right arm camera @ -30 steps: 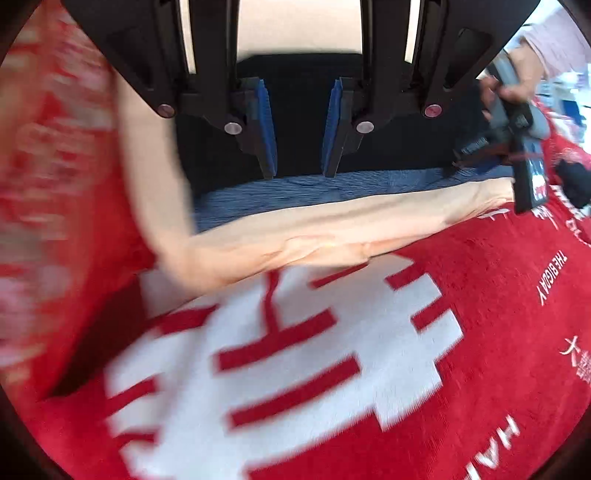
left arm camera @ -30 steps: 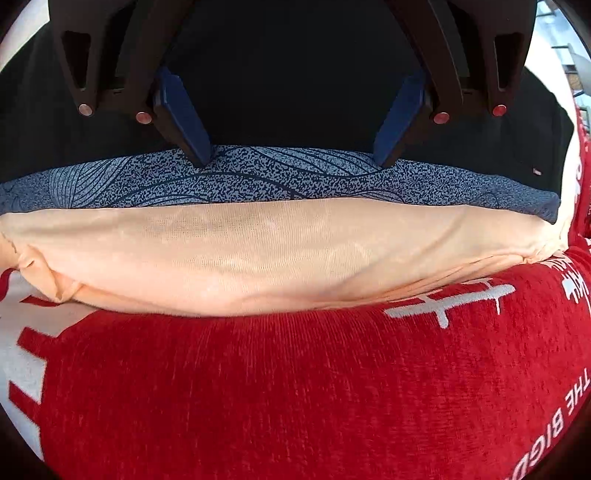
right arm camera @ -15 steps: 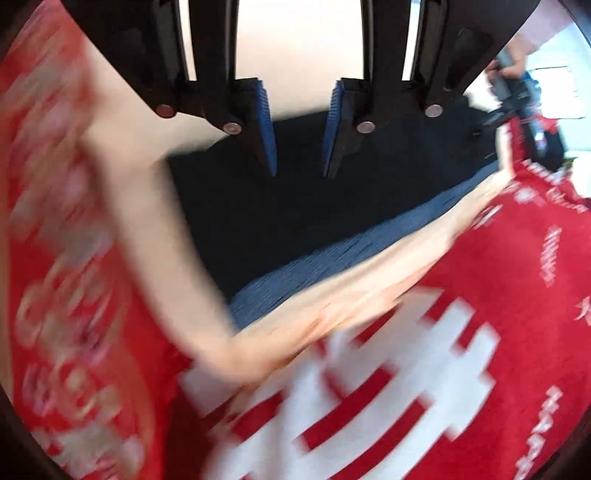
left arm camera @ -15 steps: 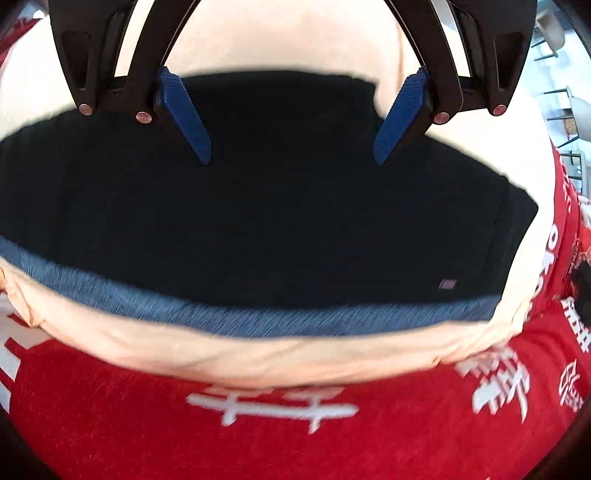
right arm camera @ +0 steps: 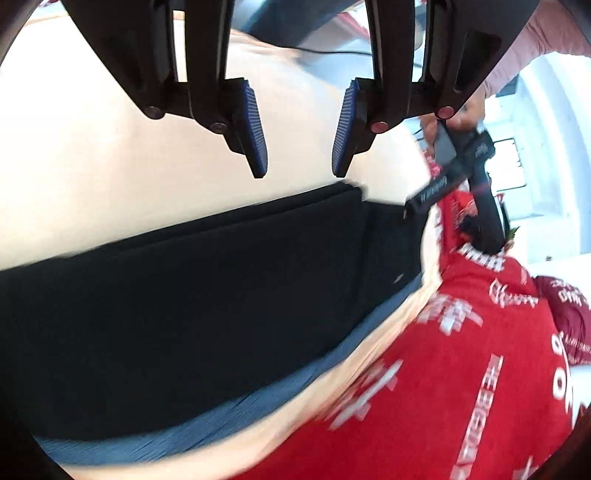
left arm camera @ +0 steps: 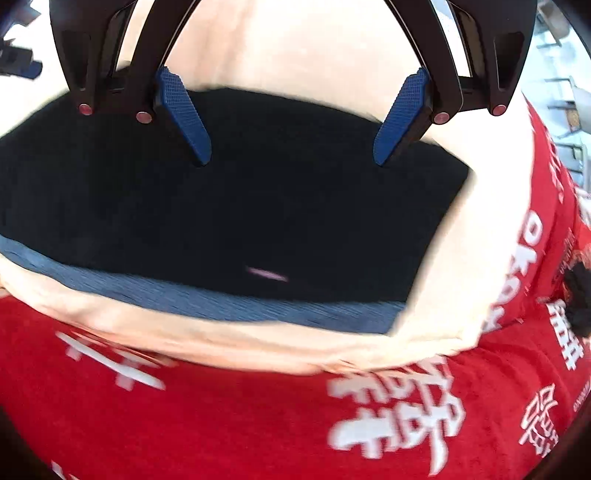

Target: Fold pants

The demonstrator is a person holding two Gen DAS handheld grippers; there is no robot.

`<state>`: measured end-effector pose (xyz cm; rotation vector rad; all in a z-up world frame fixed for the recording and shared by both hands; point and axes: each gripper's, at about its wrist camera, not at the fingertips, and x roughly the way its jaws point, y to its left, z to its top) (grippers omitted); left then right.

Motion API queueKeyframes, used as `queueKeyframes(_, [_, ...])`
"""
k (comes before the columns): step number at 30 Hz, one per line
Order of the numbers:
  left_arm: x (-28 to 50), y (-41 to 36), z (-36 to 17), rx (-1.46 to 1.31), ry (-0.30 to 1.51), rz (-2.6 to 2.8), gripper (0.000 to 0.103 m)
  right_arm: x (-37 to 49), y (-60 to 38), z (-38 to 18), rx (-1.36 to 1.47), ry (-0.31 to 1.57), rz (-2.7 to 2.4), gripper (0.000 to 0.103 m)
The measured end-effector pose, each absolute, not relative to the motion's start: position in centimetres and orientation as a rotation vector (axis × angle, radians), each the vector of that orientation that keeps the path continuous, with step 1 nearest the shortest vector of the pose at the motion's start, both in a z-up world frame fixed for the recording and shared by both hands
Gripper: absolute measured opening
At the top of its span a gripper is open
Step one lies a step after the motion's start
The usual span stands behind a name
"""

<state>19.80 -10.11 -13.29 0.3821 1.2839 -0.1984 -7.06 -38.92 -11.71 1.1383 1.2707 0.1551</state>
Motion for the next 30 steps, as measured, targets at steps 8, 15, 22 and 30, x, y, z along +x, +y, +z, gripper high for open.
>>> queueKeyframes(8, [26.1, -0.3, -19.0, 0.28, 1.294, -0.228, 0.103, -3.5, -32.9, -15.7, 1.233, 1.218, 0.141, 0.04])
queueKeyframes(15, [27.0, 1.4, -19.5, 0.199, 1.313, -0.287, 0.103, -2.8, -33.4, -17.7, 1.383, 1.162, 0.081, 0.04])
queueKeyframes(22, [26.8, 2.1, -19.7, 0.197, 1.288, -0.322, 0.103, -2.1, -33.0, -13.6, 1.154, 1.14, 0.037, 0.008])
queueKeyframes(30, [24.7, -0.2, -14.8, 0.293, 1.23, -0.318, 0.103, -5.8, -32.8, -15.8, 1.164, 1.284, -0.025, 0.017])
